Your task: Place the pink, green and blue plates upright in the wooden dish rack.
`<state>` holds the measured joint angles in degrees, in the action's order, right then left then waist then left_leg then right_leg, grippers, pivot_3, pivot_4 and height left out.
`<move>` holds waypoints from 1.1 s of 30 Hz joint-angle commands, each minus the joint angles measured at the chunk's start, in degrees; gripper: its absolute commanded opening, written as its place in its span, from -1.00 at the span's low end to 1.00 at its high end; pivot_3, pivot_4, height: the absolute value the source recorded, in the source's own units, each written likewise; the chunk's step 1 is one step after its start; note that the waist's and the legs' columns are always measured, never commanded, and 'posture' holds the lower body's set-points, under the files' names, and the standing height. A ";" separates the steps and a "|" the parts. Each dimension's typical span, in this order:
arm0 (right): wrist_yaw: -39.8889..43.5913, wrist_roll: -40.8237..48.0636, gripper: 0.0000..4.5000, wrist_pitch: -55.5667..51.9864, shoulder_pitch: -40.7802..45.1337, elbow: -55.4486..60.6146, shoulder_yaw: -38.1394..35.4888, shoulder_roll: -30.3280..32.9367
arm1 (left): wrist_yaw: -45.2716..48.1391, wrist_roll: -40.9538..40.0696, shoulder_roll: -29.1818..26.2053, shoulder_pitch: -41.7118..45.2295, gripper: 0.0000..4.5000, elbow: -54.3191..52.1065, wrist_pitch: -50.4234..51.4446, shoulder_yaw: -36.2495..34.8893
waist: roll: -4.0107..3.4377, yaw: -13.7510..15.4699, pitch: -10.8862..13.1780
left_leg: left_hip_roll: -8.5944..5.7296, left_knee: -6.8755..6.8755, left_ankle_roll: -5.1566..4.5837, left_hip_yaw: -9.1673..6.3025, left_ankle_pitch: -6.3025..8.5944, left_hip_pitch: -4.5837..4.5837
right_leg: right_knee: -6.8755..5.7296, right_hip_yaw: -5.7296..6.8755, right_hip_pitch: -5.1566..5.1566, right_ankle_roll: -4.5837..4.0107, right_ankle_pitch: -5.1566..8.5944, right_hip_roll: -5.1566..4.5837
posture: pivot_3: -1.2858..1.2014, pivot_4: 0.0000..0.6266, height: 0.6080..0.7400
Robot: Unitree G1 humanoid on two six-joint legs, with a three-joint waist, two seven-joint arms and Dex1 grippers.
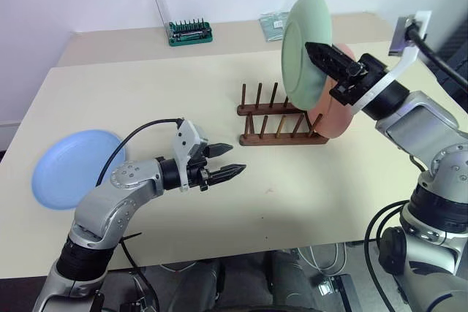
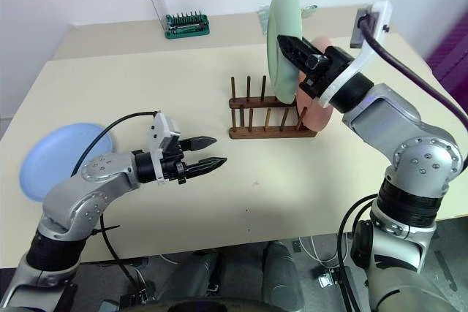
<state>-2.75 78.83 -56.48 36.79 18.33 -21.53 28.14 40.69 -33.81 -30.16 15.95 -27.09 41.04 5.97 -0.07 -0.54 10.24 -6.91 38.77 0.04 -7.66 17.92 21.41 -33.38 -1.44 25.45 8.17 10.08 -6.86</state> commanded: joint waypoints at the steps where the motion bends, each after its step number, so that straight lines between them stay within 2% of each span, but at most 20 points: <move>1: -1.98 3.66 -1.00 -0.29 0.23 -1.03 -0.09 0.99 | -0.58 0.11 0.01 0.16 0.33 -1.98 -0.27 -0.19 | 0.00 0.04 0.00 | 0.00 0.00 0.00 0.00 0.00 0.00 | 0.00 0.00 0.00 0.00 0.00 0.00 | 0.03 -0.52 1.00; 6: -2.79 3.06 -1.00 -0.38 -0.19 -2.38 1.52 1.68 | -1.12 0.79 -0.05 -0.05 0.33 -2.01 -0.60 0.45 | 0.00 0.09 0.00 | 0.00 0.00 -0.01 0.00 0.00 -0.01 | 0.02 0.01 -0.02 0.00 0.00 0.00 | 0.03 -0.52 1.00; 9: -3.20 2.28 -0.53 0.31 0.28 -3.21 2.00 1.85 | -1.61 1.15 0.31 -0.13 0.36 -2.12 -0.61 0.94 | 0.01 0.06 0.00 | 0.00 0.00 -0.01 0.00 0.00 -0.01 | 0.02 0.01 -0.03 0.00 0.00 0.00 | 0.03 -0.52 1.00; 15: -2.61 1.35 0.86 1.06 1.42 -3.48 2.82 2.27 | -2.16 1.73 0.40 -0.36 0.36 -1.89 -0.99 1.56 | 0.00 0.05 0.00 | 0.00 0.00 -0.01 0.01 0.00 0.00 | 0.02 0.00 -0.01 0.00 0.00 0.00 | 0.03 -0.52 1.00; 16: -2.74 1.10 0.97 1.11 1.53 -3.47 2.90 2.28 | -2.23 1.71 0.42 -0.36 0.36 -1.99 -0.94 1.59 | 0.00 0.05 0.00 | 0.00 0.01 -0.01 0.01 0.00 0.00 | 0.02 0.00 -0.01 0.00 0.00 0.00 | 0.03 -0.52 1.00; 22: 0.63 -2.74 0.97 1.27 3.02 -0.85 4.02 5.30 | -2.61 1.31 0.76 -0.35 0.36 -2.17 -0.64 0.99 | 0.00 0.06 0.00 | 0.00 0.01 -0.01 0.01 0.00 0.01 | 0.03 0.00 -0.01 0.00 0.00 0.00 | 0.03 -0.52 1.00; 25: 7.03 -9.59 0.97 1.59 3.90 2.55 6.69 11.83 | -3.08 1.12 0.89 -0.38 0.36 -2.19 -0.73 -0.01 | -0.04 0.20 0.02 | -0.01 0.02 -0.02 0.02 0.01 0.02 | 0.04 0.01 -0.01 0.01 0.00 0.00 | 0.03 -0.52 1.00; 28: 17.99 -20.74 0.97 6.90 3.67 7.01 10.06 21.74 | -5.92 -0.68 2.96 0.49 0.36 -0.99 -0.68 -4.08 | -0.04 0.29 0.03 | -0.01 0.02 -0.04 0.02 0.02 0.02 | 0.05 0.02 -0.02 0.02 0.01 0.00 | 0.03 -0.52 1.00; 30: 25.34 -29.92 1.00 13.96 3.29 8.58 12.63 27.38 | -12.44 -1.22 6.64 2.19 0.60 1.43 -0.60 -9.21 | -0.05 0.51 0.04 | -0.02 0.05 -0.06 0.05 0.03 0.04 | 0.05 0.03 -0.01 0.03 0.01 0.00 | 0.03 -0.52 1.00; 32: 28.97 -34.63 1.00 18.13 4.58 7.71 14.32 28.76 | -18.31 -1.37 9.81 4.17 0.95 3.61 -0.90 -13.99 | 0.03 0.65 0.01 | 0.01 0.09 -0.05 0.07 0.03 0.00 | 0.04 0.07 -0.06 0.05 0.01 0.01 | 0.03 -0.52 1.00; 33: 29.92 -36.50 1.00 19.75 6.24 6.97 15.45 28.11 | -22.65 0.11 11.24 5.63 0.98 4.78 -1.30 -16.26 | 0.03 0.59 0.01 | 0.05 0.11 -0.05 0.13 0.03 -0.04 | 0.04 0.06 -0.08 0.06 0.00 0.01 | 0.03 -0.52 1.00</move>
<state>24.50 46.31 -40.77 40.45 24.72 -7.24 56.54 23.92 -34.38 -20.05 19.89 -22.86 40.91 -5.85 -0.04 0.05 10.25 -6.85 38.89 0.00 -7.50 17.95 21.36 -33.34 -1.39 25.36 8.23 10.08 -6.85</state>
